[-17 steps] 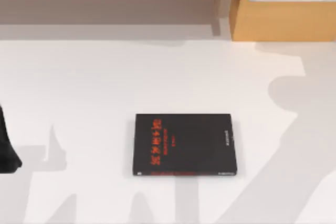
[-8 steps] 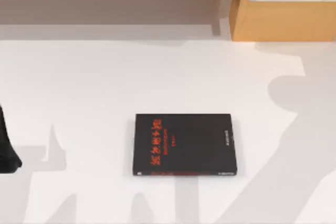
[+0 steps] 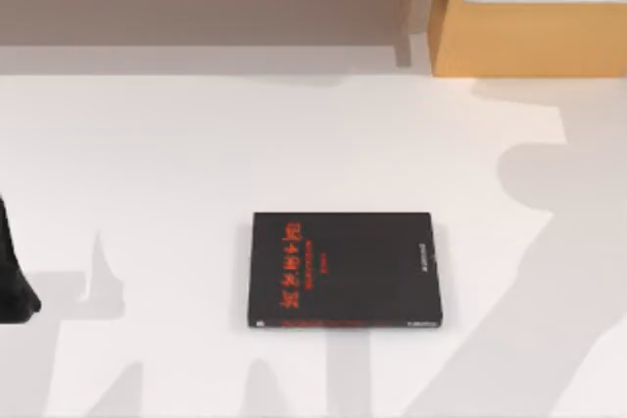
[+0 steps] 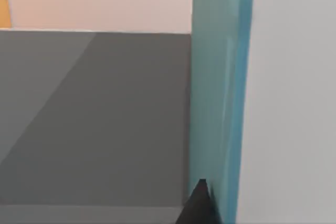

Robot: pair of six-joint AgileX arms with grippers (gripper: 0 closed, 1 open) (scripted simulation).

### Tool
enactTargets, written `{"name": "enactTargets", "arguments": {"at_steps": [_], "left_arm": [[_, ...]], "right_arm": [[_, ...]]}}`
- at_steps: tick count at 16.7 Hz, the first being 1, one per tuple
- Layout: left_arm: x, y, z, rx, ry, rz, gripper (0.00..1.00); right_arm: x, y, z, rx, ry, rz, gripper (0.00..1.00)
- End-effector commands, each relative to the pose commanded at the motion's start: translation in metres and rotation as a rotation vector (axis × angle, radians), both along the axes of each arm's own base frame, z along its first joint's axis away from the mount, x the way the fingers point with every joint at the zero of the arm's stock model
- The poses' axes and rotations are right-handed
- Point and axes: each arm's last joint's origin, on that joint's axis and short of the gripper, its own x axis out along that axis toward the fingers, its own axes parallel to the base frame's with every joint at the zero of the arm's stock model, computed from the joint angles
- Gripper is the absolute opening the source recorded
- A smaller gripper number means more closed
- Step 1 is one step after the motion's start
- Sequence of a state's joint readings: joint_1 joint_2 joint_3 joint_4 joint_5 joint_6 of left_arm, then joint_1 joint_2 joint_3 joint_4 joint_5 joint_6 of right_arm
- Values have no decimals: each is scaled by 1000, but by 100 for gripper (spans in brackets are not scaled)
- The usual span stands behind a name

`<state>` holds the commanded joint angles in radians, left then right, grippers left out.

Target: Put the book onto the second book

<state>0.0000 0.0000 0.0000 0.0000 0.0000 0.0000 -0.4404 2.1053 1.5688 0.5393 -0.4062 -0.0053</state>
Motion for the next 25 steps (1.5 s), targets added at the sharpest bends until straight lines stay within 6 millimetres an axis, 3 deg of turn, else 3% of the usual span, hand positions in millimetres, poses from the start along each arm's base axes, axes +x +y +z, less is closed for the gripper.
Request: {"name": "enactTargets", "arguments": {"at_steps": [9, 13, 16, 20, 23, 25], "left_arm": [[0, 0, 0, 0, 0, 0, 100], [0, 0, 0, 0, 0, 0, 100], [0, 0, 0, 0, 0, 0, 100], [0, 0, 0, 0, 0, 0, 100], [0, 0, 0, 0, 0, 0, 100], [0, 0, 0, 0, 0, 0, 100]], "right_arm": [[-8, 2, 11, 23, -8, -10, 0], [-23, 17, 50, 153, -97, -84, 0], [-40, 52, 99, 326, -229, -122, 0], [-73, 126, 159, 674, -407, -83, 0], [-101, 192, 180, 1011, -451, 7, 0], [-120, 236, 182, 1249, -420, 68, 0]]}}
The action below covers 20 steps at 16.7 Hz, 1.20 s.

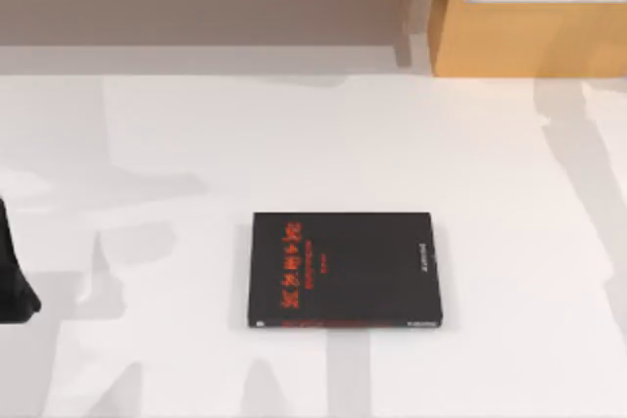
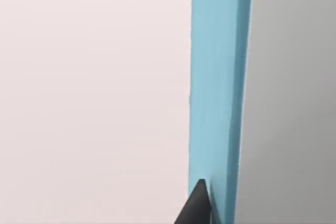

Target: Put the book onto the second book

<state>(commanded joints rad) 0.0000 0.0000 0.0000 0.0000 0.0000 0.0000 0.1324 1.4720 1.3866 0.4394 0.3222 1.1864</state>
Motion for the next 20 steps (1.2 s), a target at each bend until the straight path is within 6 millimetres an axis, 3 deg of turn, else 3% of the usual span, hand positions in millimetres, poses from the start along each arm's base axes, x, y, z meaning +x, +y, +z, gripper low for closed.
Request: {"name": "enactTargets", "arguments": {"at_steps": [3, 6, 9, 12, 16, 20], "left_arm": [[0, 0, 0, 0, 0, 0, 100], [0, 0, 0, 0, 0, 0, 100], [0, 0, 0, 0, 0, 0, 100], [0, 0, 0, 0, 0, 0, 100], [0, 0, 0, 0, 0, 0, 100], [0, 0, 0, 0, 0, 0, 100]], "right_arm": [[-26, 64, -13, 304, 45, 164, 0], [-49, 126, -47, 540, 177, 275, 0], [-72, 183, -102, 662, 366, 299, 0], [-101, 229, -169, 665, 549, 258, 0], [-147, 263, -254, 548, 723, 183, 0], [-182, 269, -308, 410, 811, 131, 0]]}}
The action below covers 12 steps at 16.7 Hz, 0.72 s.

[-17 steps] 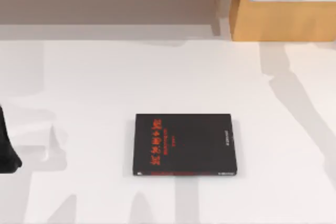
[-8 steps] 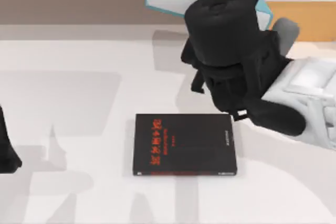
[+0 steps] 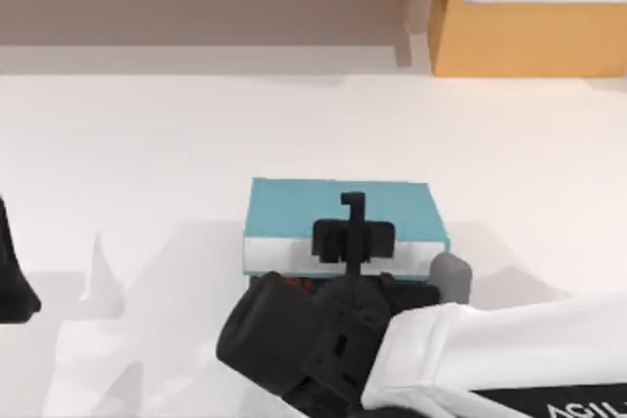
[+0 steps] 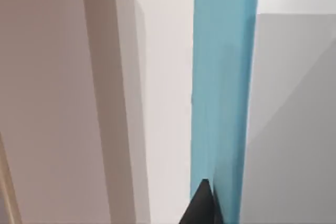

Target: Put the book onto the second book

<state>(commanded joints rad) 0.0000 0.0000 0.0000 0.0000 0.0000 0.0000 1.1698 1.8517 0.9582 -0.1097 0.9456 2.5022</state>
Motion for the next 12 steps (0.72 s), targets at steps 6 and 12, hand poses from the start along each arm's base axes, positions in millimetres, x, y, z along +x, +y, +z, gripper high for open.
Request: {"name": "enactTargets", "arguments": {"at_steps": [6, 12], "left_arm": [[0, 0, 0, 0, 0, 0, 100], [0, 0, 0, 0, 0, 0, 100]], "right_arm": [[-6, 0, -9, -27, 11, 6, 0], [-1, 0, -11, -27, 11, 6, 0]]}}
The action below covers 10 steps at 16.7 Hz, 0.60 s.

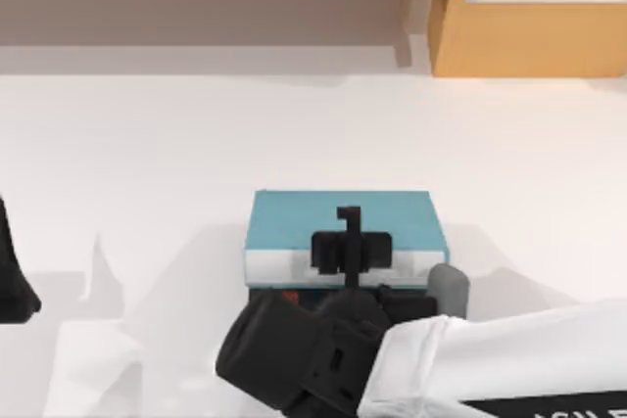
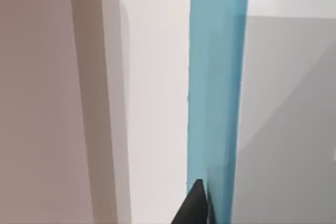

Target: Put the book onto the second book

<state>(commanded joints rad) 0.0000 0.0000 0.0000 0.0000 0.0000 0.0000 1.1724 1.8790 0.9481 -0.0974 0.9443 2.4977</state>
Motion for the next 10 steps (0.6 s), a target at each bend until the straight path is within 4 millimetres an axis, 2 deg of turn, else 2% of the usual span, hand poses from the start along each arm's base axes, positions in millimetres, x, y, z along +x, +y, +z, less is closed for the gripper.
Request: {"name": "enactTargets", "arguments": {"at_steps": [2, 10], "left_arm": [[0, 0, 0, 0, 0, 0, 100], [0, 0, 0, 0, 0, 0, 100]], "right_arm": [[0, 0, 0, 0, 0, 0, 0], [0, 0, 0, 0, 0, 0, 60]]}}
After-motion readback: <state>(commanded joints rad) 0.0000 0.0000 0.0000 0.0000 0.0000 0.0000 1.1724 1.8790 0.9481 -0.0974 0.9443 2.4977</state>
